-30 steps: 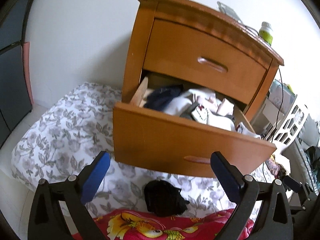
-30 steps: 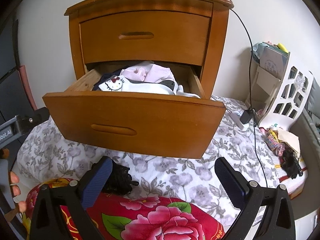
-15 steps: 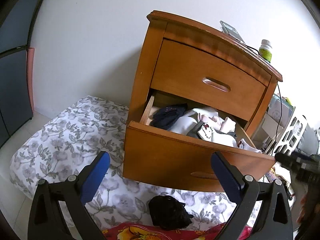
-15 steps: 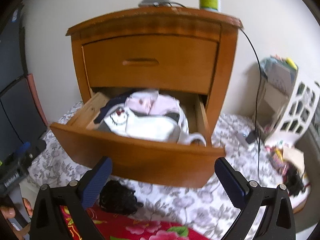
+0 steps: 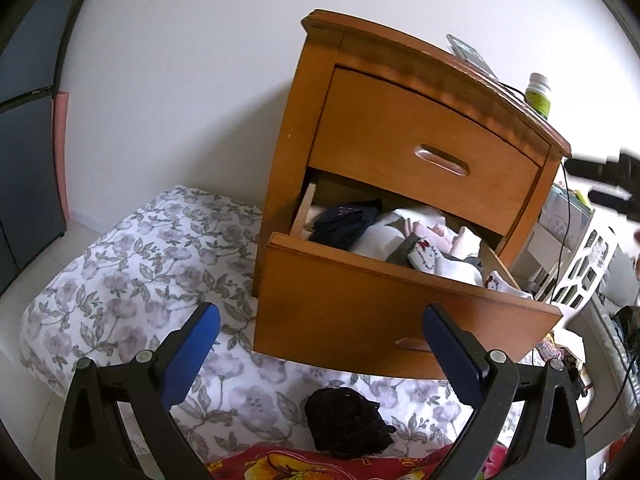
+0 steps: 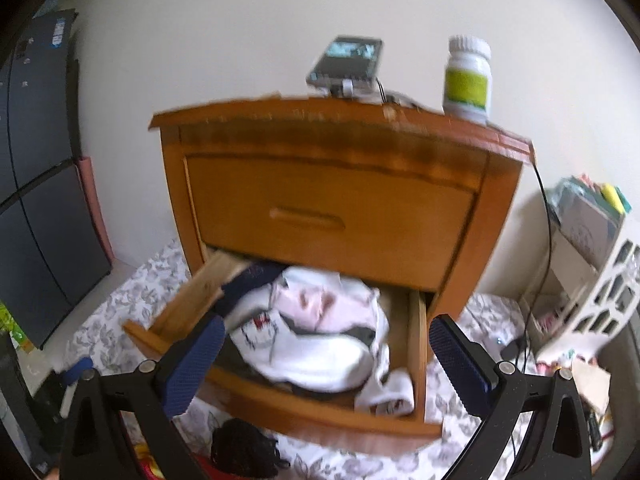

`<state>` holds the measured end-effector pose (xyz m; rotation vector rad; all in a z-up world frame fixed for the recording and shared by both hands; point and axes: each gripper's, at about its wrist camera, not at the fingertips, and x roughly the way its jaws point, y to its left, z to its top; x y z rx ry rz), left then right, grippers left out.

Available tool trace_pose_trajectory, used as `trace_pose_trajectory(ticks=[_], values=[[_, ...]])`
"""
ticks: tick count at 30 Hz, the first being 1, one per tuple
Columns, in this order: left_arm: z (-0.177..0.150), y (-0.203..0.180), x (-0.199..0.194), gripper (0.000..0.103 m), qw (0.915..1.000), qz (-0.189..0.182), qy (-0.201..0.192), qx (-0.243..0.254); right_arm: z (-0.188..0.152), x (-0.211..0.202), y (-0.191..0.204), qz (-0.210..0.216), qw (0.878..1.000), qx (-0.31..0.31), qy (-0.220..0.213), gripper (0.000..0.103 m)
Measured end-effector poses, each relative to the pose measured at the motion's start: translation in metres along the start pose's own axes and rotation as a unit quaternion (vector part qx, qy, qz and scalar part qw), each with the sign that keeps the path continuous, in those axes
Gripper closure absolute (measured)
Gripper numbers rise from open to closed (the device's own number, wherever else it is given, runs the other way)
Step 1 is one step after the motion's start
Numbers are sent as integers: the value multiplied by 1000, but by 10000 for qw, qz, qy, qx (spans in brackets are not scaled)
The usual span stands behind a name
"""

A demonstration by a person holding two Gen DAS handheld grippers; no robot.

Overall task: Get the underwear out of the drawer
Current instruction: 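Move the right gripper into the drawer over the white Hello Kitty sock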

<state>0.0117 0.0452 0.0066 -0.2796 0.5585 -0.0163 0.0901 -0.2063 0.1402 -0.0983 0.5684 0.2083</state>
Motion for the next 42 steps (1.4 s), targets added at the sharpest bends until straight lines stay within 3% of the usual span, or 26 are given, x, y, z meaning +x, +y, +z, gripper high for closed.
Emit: trace_pose_trajectory(ticks=[9,21,26,31,42], values=[[-3,7,4,2,9989,439,78,-107,38,26,6,118,9994,-92,314,0],[-5,10,13,2,9992,107,340,-185,39,99,6,-12,9883,-230,1506,0],[-8,11,18,2,9988,50,460,-185,17,138,10,175,9752,150,2201,0],[-8,13,22,2,9982,15,560,-232,-20,177,25,342,9492,394,3103,0],[-10,17,26,2,9970,-20,726,-277,-47,198,43,-26,9273,-63,3744,2]])
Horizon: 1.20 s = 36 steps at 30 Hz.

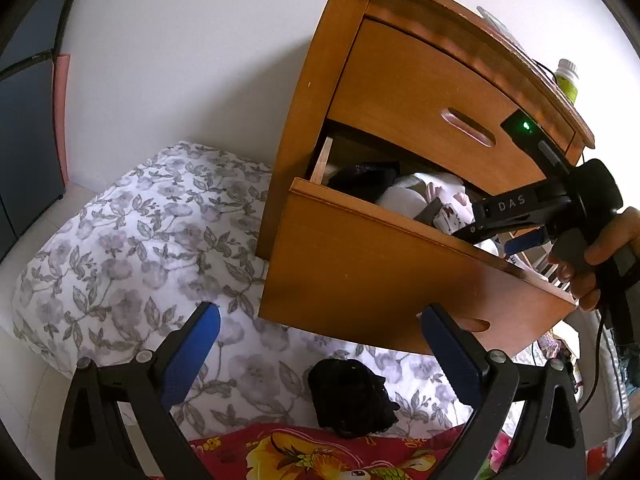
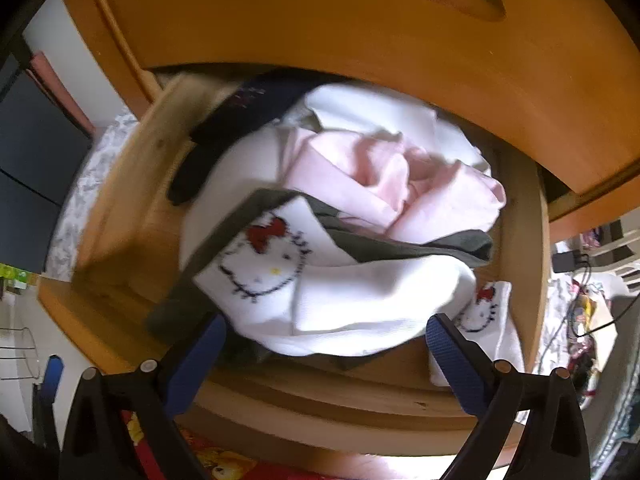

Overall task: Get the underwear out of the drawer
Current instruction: 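Move the right gripper into the drawer over the white Hello Kitty sock, then close the right gripper on the white Hello Kitty sock and lift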

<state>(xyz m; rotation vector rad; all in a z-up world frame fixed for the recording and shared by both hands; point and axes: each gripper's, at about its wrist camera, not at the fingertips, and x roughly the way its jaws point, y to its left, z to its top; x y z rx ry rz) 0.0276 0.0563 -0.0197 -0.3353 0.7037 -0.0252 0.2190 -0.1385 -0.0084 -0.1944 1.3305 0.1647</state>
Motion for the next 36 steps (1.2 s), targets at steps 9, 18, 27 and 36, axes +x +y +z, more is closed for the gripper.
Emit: trace_pose_trajectory(ticks=[9,18,27,36], values=[[-1,0,1,2,10000,3,48,-47,-7,8,-35,-115,9985,521,121,14],[-2,2,5,2,9998,-11,171,-109,-12,15,-56,101,9963,833,192,20],[-2,1,5,2,9998,4,170,-111,-5,27,-32,737,9919,976,342,20],[-2,2,4,2,9997,2,176,-148,0,37,-20,483,9951,847,164,47]])
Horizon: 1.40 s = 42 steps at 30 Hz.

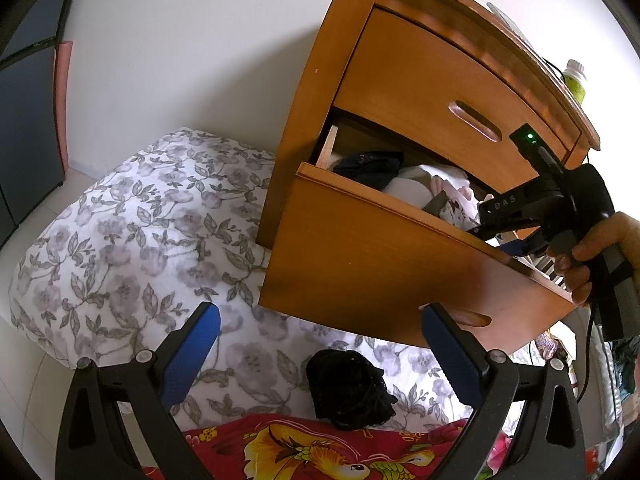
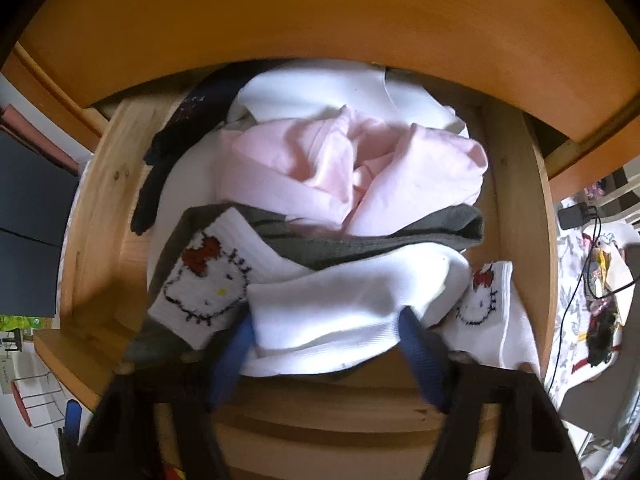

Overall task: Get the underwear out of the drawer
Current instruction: 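Close the right gripper on the white Hello Kitty sock and lift, then carry the white sock out of the drawer down toward the black lace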

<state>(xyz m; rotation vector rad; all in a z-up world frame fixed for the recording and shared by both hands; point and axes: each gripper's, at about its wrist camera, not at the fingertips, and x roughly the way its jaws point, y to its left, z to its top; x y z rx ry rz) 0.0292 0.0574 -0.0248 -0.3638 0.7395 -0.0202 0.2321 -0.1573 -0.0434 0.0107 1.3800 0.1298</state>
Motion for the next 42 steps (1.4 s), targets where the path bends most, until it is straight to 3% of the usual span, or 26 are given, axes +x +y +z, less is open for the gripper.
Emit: trace_pose_trajectory(ticks=[2,8,26,42], values=[[0,1,1,2,10000,1,20,-7,2,-2,-8,173,9998,87,-2,63],[0,1,0,2,10000,-4,16,-3,2,-17,-22,138,9996,41,-255,89],[1,-7,-10,2,10000,6,-44,85,-40,-125,-61,672,9882,40,-1377,92],[2,-24,-43,2,9991,55,-306,272,-98,-241,-39,1280,9576,-458,-2540,92]])
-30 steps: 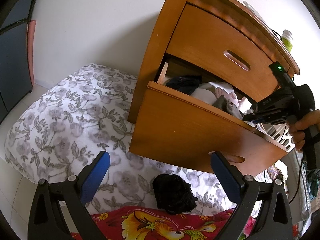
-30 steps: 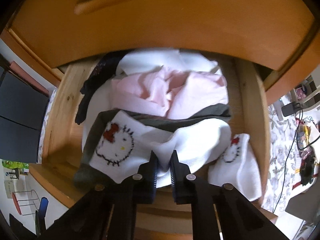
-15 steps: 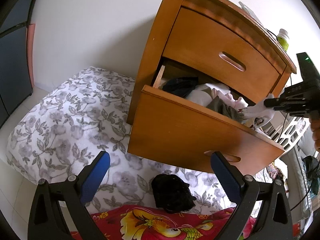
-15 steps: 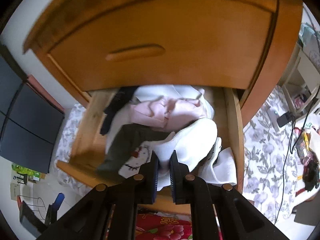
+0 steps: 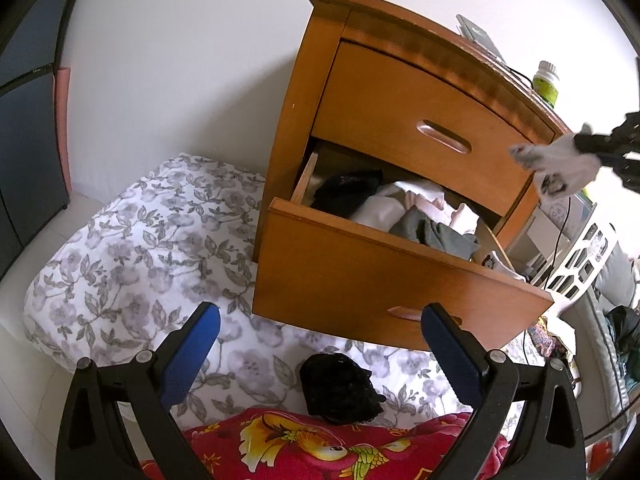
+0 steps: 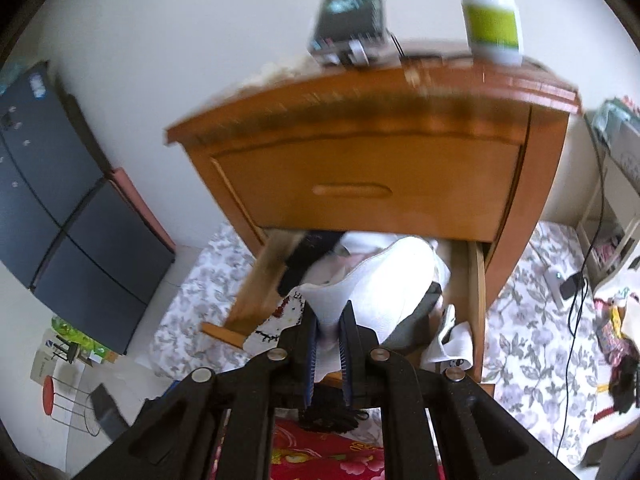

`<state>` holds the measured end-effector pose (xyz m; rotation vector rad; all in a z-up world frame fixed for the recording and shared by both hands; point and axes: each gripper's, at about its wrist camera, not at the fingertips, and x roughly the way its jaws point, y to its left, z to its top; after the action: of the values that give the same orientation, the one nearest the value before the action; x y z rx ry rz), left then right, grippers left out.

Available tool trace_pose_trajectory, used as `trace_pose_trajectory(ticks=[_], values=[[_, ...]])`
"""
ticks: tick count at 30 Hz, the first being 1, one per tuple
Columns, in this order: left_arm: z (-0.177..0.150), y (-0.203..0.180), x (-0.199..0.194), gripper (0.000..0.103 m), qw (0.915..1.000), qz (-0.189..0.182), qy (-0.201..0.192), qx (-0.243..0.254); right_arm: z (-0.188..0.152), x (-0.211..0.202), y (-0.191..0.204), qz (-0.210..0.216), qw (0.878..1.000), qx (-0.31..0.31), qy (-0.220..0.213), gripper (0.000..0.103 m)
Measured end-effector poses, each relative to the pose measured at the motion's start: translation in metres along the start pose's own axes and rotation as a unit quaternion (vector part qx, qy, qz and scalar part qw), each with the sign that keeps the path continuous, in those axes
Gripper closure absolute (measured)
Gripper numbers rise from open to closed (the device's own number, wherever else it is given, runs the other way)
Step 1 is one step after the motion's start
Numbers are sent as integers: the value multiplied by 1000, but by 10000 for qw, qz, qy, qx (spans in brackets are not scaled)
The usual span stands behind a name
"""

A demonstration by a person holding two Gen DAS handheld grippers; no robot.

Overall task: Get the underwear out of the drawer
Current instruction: 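Carry the white sock out of the drawer down toward the black lace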

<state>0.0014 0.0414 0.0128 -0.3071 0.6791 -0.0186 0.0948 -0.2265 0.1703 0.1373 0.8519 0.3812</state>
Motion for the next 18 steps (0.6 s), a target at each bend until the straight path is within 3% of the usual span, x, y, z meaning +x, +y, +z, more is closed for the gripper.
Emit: trace_pose_trajectory(ticks=[11,18], values=[[3,-8,-19,2,9999,132,-47,58,-15,-81,26,202,9974,-306,-619,92],[3,-14,-30,2,9997,203,-79,117,-29,-116,28,149,9957,-452,-796,92]])
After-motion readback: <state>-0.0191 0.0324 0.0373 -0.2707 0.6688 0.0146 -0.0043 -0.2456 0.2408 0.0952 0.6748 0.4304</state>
